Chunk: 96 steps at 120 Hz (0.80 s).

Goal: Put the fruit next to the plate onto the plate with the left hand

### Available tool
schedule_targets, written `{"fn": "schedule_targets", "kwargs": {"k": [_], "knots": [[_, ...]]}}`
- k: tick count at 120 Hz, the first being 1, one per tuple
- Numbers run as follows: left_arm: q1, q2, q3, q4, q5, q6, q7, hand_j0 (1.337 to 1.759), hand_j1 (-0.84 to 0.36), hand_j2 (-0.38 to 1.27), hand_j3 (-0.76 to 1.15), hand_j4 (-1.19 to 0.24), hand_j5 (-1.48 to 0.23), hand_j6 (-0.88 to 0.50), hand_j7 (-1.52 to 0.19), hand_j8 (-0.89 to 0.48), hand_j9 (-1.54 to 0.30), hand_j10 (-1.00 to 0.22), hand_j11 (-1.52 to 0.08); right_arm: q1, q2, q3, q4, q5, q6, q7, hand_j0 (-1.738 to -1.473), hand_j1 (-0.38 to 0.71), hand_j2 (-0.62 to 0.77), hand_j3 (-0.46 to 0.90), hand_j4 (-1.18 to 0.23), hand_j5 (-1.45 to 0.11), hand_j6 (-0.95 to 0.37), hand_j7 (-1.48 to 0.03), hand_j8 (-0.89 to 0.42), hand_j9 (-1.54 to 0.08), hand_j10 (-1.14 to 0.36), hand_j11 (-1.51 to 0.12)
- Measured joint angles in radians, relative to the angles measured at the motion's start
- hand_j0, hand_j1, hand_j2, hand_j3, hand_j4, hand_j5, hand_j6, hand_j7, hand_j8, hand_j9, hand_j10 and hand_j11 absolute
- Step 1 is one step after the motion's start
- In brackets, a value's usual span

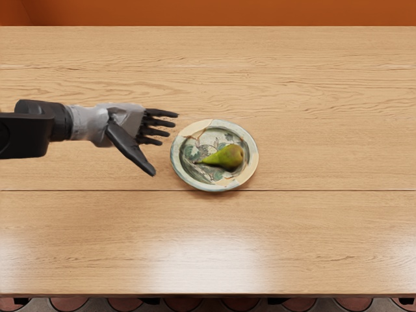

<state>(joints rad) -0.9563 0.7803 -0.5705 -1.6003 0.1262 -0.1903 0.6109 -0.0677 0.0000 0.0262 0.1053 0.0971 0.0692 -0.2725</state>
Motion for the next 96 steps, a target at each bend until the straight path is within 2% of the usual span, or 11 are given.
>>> {"fn": "schedule_targets", "kwargs": {"k": [14,32,45,96], "knots": [[0.049,0.127,-0.001,-0.008,-0.16,-0.099,0.0,1.658,0.32,0.01,0.0,-0.03,-0.04,-0.03,-0.04,-0.03,-0.04,-0.03,-0.04,0.0,0.0,0.0,0.001,0.0,0.0,0.0,-1.658,-0.35,0.0,0.0,0.0,0.0,0.0,0.0,0.0,0.0,0.0,0.0],[0.087,0.235,-0.001,-0.01,-0.28,-0.185,0.0,1.658,0.32,0.01,0.0,-0.03,-0.03,-0.03,-0.03,-0.03,-0.03,-0.03,-0.03,0.0,0.0,0.001,0.002,0.001,0.0,0.0,-1.658,-0.35,0.0,0.0,0.0,0.0,0.0,0.0,0.0,0.0,0.0,0.0],[0.099,0.292,-0.002,-0.009,-0.31,-0.218,0.0,1.658,0.32,0.0,0.0,-0.03,-0.03,-0.03,-0.03,-0.03,-0.03,-0.03,-0.03,0.0,0.0,0.001,0.002,0.0,0.0,0.0,-1.658,-0.35,0.0,0.0,0.0,0.0,0.0,0.0,0.0,0.0,0.0,0.0],[0.099,0.398,-0.031,-0.006,-0.365,-0.277,0.0,1.658,0.32,0.0,0.0,-0.02,-0.03,-0.02,-0.03,-0.02,-0.03,-0.03,-0.03,0.0,0.0,0.001,0.004,0.0,0.0,-0.001,-1.658,-0.35,0.0,0.0,0.0,0.0,0.0,0.0,0.0,0.0,0.0,0.0]]}}
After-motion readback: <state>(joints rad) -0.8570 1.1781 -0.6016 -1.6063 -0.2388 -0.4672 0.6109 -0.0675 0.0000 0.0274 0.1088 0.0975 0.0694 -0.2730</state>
